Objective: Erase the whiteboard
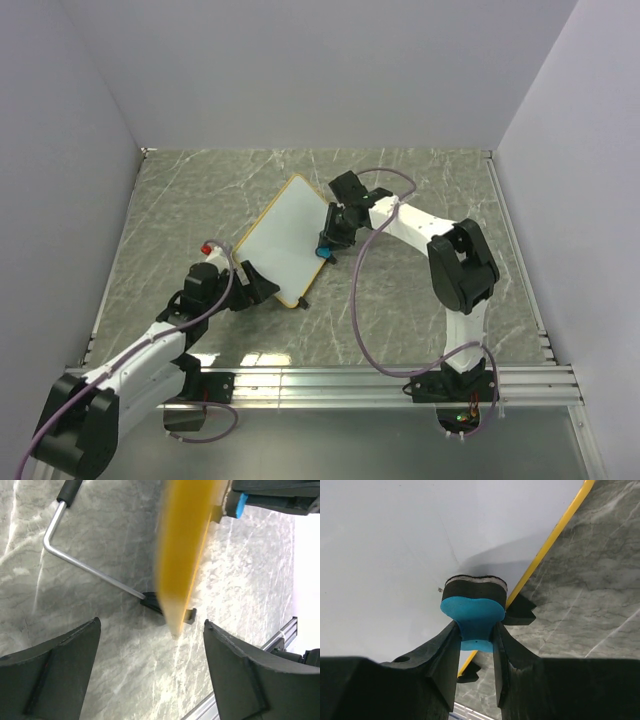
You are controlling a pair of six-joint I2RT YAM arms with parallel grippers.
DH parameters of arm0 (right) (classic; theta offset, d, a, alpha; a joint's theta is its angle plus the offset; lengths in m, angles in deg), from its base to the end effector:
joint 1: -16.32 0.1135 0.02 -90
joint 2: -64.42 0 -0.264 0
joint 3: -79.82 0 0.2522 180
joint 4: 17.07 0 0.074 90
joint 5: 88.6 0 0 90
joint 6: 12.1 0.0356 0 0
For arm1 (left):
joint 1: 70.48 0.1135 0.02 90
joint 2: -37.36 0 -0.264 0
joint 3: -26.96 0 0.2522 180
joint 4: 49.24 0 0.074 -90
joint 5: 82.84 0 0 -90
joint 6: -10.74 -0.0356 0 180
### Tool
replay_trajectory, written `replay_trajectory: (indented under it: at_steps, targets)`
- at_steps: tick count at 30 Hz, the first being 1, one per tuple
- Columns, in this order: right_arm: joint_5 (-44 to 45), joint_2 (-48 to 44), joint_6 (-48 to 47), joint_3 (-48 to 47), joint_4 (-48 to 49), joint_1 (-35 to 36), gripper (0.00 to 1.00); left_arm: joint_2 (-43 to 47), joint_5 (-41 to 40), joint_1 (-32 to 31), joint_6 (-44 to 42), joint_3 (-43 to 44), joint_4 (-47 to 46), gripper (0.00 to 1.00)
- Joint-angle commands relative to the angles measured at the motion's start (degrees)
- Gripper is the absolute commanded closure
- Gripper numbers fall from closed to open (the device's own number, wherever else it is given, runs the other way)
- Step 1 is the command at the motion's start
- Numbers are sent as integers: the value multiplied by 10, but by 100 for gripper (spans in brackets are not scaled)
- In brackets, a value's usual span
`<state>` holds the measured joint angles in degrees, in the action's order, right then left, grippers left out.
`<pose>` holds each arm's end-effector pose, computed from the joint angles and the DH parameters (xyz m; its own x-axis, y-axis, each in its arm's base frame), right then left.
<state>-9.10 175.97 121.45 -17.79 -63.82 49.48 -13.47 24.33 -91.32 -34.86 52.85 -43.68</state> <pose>0.3440 0.2325 0.2032 -0.9511 0.1878 -0.2453 0.0590 0.8898 0.4525 0.1598 -0.0721 0.1570 -0.7430 -0.4324 -0.5108 0.0808 0.6997 -0.7099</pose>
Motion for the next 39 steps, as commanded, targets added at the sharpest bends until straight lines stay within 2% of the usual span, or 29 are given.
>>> replay_trajectory:
  at_steps: [1,6,14,18,21,22,25,27,31,35,39]
  targets:
    - [14,-45,-13,6,6,-6,100,41,-5,-2,-5,4,25,11]
    - [21,-64,-20,17,6,-16,100,105,-7,-3,9,5,54,9]
    - [119,-140,-23,109,-17,-60,100,89,-20,-8,11,24,71,4]
    - [140,-141,-31,146,-31,-65,100,97,-48,-8,15,43,110,3]
    - [128,-134,-35,177,-22,-65,74,107,-55,-8,21,53,127,3]
    - [124,-132,-36,182,-18,-65,55,108,-57,-8,23,58,132,3]
    - [116,-134,-44,193,-8,-65,32,108,-77,-8,25,84,167,3]
    - [118,-138,-51,190,-10,-66,23,108,-92,-9,26,99,194,3]
    - [125,-158,-59,184,-22,-65,20,122,-107,-9,31,125,230,2]
    - [117,-223,-74,173,-37,-65,20,135,-132,-9,28,171,282,2]
    - [61,-304,-100,157,-28,-60,27,138,-170,-9,19,251,339,1]
